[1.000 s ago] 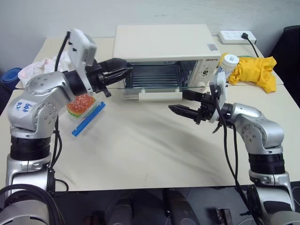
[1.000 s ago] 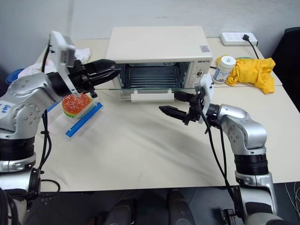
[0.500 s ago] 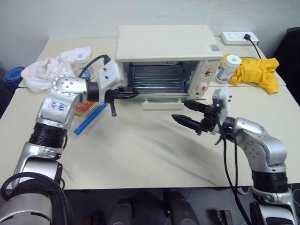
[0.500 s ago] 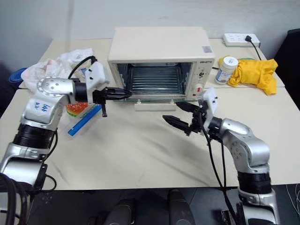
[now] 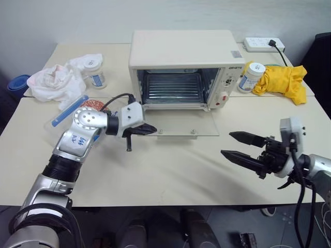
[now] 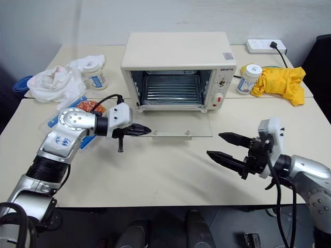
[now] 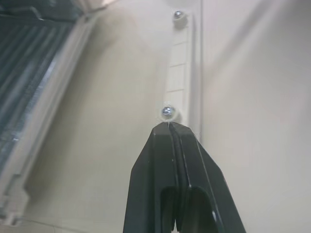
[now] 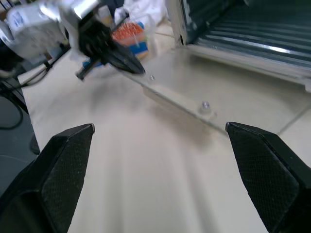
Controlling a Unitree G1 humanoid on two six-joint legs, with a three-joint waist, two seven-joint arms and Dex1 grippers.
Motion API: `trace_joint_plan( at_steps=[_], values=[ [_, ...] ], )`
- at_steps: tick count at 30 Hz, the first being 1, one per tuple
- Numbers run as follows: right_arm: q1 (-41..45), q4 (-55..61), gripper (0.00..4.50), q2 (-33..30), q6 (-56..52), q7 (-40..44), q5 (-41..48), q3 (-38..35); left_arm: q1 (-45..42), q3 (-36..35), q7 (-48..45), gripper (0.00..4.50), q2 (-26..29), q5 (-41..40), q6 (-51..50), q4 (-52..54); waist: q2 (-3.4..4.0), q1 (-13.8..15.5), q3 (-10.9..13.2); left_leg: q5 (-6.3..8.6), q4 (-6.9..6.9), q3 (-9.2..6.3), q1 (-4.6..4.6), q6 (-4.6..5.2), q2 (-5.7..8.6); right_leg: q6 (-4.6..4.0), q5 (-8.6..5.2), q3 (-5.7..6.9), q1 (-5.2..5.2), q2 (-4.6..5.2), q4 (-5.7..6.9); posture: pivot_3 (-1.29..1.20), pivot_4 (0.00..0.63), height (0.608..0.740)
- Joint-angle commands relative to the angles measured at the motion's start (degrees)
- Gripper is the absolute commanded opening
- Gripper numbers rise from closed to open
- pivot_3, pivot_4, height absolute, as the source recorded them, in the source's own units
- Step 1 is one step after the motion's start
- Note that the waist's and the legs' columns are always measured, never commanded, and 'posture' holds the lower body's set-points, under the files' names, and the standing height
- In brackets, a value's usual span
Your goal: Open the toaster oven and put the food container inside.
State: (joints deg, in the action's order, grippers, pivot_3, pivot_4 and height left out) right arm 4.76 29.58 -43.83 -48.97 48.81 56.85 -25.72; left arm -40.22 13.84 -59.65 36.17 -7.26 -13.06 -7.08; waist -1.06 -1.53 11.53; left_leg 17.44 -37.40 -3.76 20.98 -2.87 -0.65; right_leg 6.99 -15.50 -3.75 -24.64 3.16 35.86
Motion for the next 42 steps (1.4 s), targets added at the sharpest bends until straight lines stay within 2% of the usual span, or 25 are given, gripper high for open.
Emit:
trace_joint_plan(
  at_steps=[1,6,9,11,12,15,18,21,24,27,29,33,36,42],
  values=[
    [3.5,0.9,4.5,-1.8,0.1,-1.0,3.8,-1.7,-0.3,1.0,3.8,0.02,-1.7,3.6,-0.1,1.0,-0.01,0.1,0.0,0.0,-0.04,-0.03,0.05,0.0,0.01,0.03,0.02,0.01,0.0,0.0,-0.02,0.0,0.15,0.74],
    [10.1,-1.2,4.5,-3.7,-0.2,-0.4,6.1,1.1,3.2,2.3,6.6,0.02,-1.1,9.0,3.7,3.2,0.0,-0.1,0.0,0.05,0.06,-0.07,0.09,0.09,-0.02,0.04,0.01,0.06,-0.03,0.0,-0.12,0.0,0.15,0.74],
    [13.6,-2.8,4.5,-4.0,0.3,0.6,5.1,3.7,6.5,-0.7,8.6,0.02,0.1,8.6,1.0,8.8,0.0,-0.1,0.0,0.06,0.05,-0.07,0.08,0.1,-0.02,0.03,0.01,0.07,-0.03,0.02,-0.12,0.0,0.15,0.74],
    [15.5,-3.8,4.5,-4.2,0.6,2.0,4.5,5.7,10.5,-4.9,9.2,0.02,2.0,6.1,-4.6,16.0,0.0,-0.2,0.0,0.06,0.05,-0.08,0.1,0.1,-0.03,0.03,0.01,0.08,-0.03,0.02,-0.12,0.0,0.15,0.74],
    [16.2,-4.2,4.5,-4.3,0.7,2.8,4.4,6.4,12.2,-7.2,9.4,0.2,2.6,4.1,-8.3,19.6,0.01,-0.3,0.0,0.06,0.05,-0.08,0.1,0.1,-0.05,0.03,0.01,0.08,-0.06,0.02,-0.12,0.0,0.15,0.74],
    [19.6,-7.1,4.5,-4.4,2.0,7.2,1.6,11.2,23.6,-22.3,8.9,0.85,5.5,-8.4,-27.4,37.3,-0.01,-0.6,0.0,0.07,0.1,-0.02,0.17,0.1,-0.12,0.01,0.0,0.08,-0.18,0.02,-0.11,0.0,0.15,0.74],
    [23.7,-11.1,4.5,-3.5,3.9,10.8,-2.0,15.7,34.8,-36.8,12.1,1.75,4.3,-13.9,-40.1,49.6,0.0,-0.5,0.0,0.1,0.09,-0.05,0.16,0.12,-0.14,-0.05,-0.04,0.15,-0.18,0.05,-0.06,0.0,0.15,0.74],
    [27.4,-14.9,4.5,-3.1,4.5,14.6,-3.9,18.8,40.9,-49.0,14.9,2.69,2.0,-18.2,-49.2,56.6,-0.01,0.1,0.0,0.1,0.02,-0.08,0.09,0.12,-0.12,-0.08,-0.05,0.2,-0.1,0.06,-0.07,0.0,0.15,0.74],
    [30.5,-18.3,4.5,-2.5,4.6,17.8,-5.1,21.2,43.0,-59.4,17.6,3.59,-1.1,-21.7,-56.1,59.9,-0.01,0.5,0.0,0.1,-0.08,-0.26,0.09,0.11,-0.07,-0.08,-0.05,0.33,0.08,0.06,-0.16,0.0,0.15,0.74],
    [33.4,-21.1,4.5,-0.4,8.8,19.4,-9.6,24.2,41.8,-66.5,23.7,4.48,-4.5,-20.5,-61.6,58.7,-0.02,0.2,0.0,0.12,-0.07,-0.24,0.09,0.08,-0.06,-0.07,-0.04,0.34,0.11,0.08,-0.22,0.0,0.15,0.74],
    [34.5,-22.5,4.5,0.7,9.9,19.9,-11.3,25.1,38.9,-67.3,27.5,4.48,-5.5,-19.8,-65.2,58.0,-0.02,0.1,0.0,0.12,-0.04,-0.24,0.06,0.07,-0.07,-0.08,-0.05,0.35,0.09,0.07,-0.2,0.0,0.15,0.74],
    [35.4,-23.1,4.5,1.8,9.8,21.4,-11.6,24.9,26.5,-68.4,35.7,4.48,-9.4,-17.0,-78.6,57.4,-0.02,0.2,0.0,0.11,-0.08,-0.31,0.13,0.01,-0.02,-0.04,-0.02,0.38,0.1,0.08,-0.21,0.0,0.15,0.74],
    [34.7,-22.1,4.5,2.3,9.6,21.0,-11.6,24.5,20.9,-70.8,43.0,4.48,-13.5,-14.3,-79.4,53.0,-0.04,0.0,0.0,0.19,-0.07,-0.29,0.12,-0.12,-0.02,-0.02,-0.01,0.38,0.09,0.12,-0.24,0.0,0.15,0.74],
    [33.1,-19.3,4.5,4.0,9.7,18.6,-11.5,24.0,12.7,-71.9,55.4,4.48,-18.1,-10.6,-79.4,46.6,-0.07,-0.1,0.0,0.21,-0.02,-0.23,0.14,-0.19,-0.06,-0.04,-0.02,0.38,-0.01,0.11,-0.24,0.0,0.15,0.74]
  ],
)
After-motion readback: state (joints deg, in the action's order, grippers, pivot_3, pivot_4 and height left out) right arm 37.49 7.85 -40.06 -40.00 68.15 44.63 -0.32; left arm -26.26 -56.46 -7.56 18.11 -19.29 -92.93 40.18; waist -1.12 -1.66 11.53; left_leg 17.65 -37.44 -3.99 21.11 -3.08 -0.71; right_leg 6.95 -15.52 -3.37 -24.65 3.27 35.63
